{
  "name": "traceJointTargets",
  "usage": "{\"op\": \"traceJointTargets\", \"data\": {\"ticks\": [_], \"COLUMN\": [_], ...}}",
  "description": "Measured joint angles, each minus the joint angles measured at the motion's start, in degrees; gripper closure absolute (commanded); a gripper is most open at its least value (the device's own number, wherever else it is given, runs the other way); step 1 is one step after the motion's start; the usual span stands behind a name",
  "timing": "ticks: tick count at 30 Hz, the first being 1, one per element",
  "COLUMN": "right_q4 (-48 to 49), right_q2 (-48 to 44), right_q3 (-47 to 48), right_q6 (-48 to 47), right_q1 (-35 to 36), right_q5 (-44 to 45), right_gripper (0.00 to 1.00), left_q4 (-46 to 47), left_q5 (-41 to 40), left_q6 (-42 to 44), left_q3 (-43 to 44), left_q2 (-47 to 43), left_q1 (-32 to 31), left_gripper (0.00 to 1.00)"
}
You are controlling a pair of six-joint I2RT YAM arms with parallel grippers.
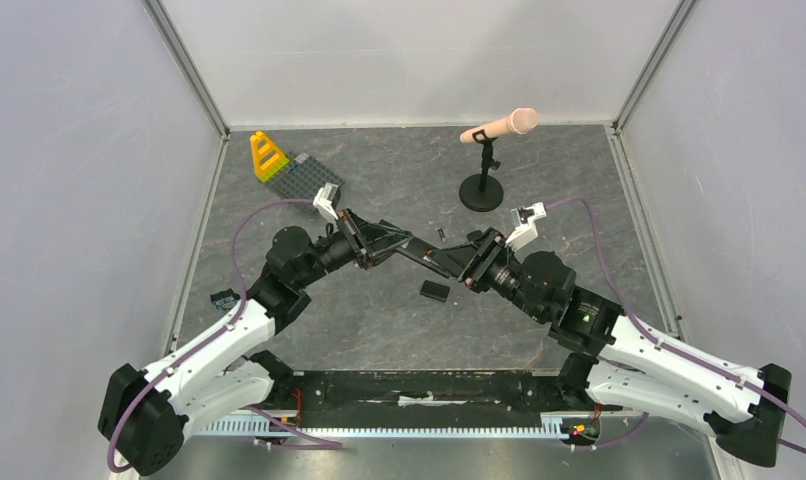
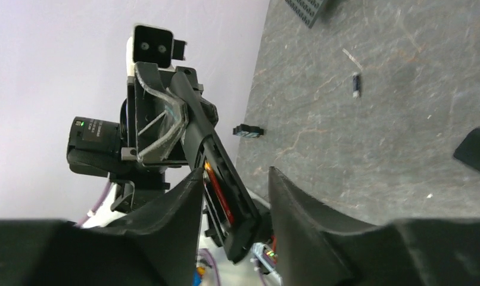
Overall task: Load the batteries into the remote control
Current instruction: Load the battery into the remote control, then pick up the battery cover at the center of the board.
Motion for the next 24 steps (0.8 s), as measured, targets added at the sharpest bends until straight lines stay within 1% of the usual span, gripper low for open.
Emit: {"op": "traceJointTargets", "data": {"ticks": [4,6,8,12,17,21,24], "right_q4": [-1.51,-2.67,-3.48,-4.09,-6.95,-10.91,-15.45], "right_q2": [-0.55,-2.05,-3.91,-8.46,-11.67,-11.26,-7.04], "right_q3": [-0.57,-1.03,-1.27,-2.43,-3.43,-3.26,-1.90], "right_q6": [-0.70,-1.29,-1.84,-3.58,-7.82,-15.15,-21.20], "right_q1": [0.37,0.46,0.46,0.46,0.46,0.46,0.46], "right_q5": [-0.63,-0.66,-0.52,-0.42,0.26,2.23,4.26], "right_gripper": [0.32,0.26,0.24,0.24,0.27,0.29,0.29], "left_q4": [-2.40,-4.57,-6.23,-8.63,-10.69,-14.01,-17.99], "left_q5": [1.16,1.66,2.05,5.07,11.28,15.80,17.59], "left_q6": [4.15,7.93,10.64,16.37,24.06,30.23,34.34], "left_q3": [1.05,1.95,2.51,3.13,3.74,4.02,4.07], "left_q2": [-0.02,0.00,0.00,0.15,0.52,0.20,-1.14], "left_q1": [-0.74,-0.74,-0.57,0.63,3.23,5.99,8.04], "left_gripper": [0.98,0.98,0.98,0.98,0.98,0.98,0.98]}}
